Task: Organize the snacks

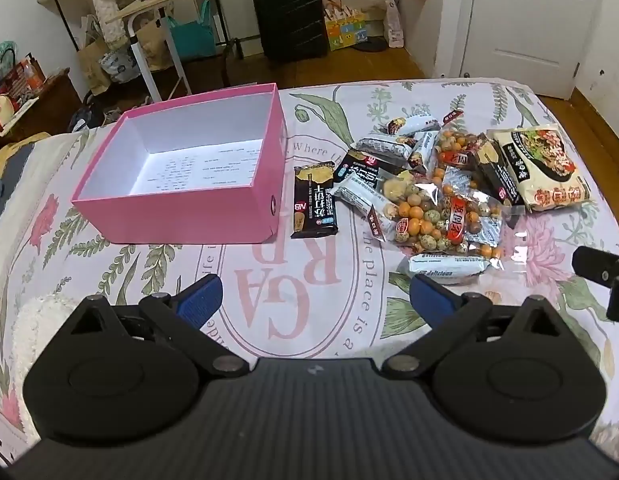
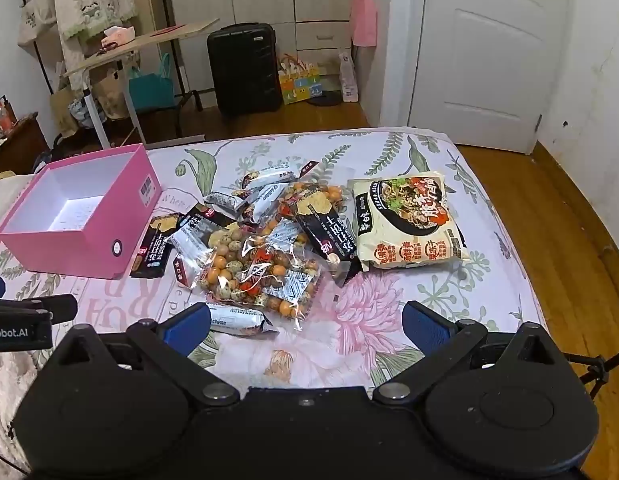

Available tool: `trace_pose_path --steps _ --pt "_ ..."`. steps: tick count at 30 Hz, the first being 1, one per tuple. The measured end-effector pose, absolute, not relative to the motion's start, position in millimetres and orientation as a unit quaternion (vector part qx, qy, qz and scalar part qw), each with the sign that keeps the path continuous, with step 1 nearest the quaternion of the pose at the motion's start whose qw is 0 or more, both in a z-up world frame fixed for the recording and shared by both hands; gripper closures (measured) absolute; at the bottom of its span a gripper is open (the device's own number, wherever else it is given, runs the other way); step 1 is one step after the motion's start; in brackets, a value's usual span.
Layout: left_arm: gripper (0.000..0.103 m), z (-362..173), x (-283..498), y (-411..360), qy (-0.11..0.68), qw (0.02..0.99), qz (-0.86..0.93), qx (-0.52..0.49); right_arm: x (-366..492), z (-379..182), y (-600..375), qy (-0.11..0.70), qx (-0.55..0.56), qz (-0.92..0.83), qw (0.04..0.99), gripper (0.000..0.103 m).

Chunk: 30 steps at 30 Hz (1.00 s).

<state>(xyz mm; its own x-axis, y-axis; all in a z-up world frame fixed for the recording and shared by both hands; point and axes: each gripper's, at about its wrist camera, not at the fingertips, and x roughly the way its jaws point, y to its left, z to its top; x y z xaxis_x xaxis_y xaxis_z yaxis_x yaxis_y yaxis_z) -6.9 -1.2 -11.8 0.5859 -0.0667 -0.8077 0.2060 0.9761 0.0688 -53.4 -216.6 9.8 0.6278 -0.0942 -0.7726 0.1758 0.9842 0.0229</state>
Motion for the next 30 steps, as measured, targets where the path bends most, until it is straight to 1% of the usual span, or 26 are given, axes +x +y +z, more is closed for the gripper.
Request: trace_pose_path --steps 11,30 --pt "0.002 -12 -7 -3 0.45 0.886 -0.078 0.08 -53 10 -217 0.426 0.048 -0.074 0.9 0.0" --pt "0.001 -10 -11 8 0.422 0.903 -0.061 0.058 -60 14 -215 0.389 0.037 -0.074 0.917 0.0"
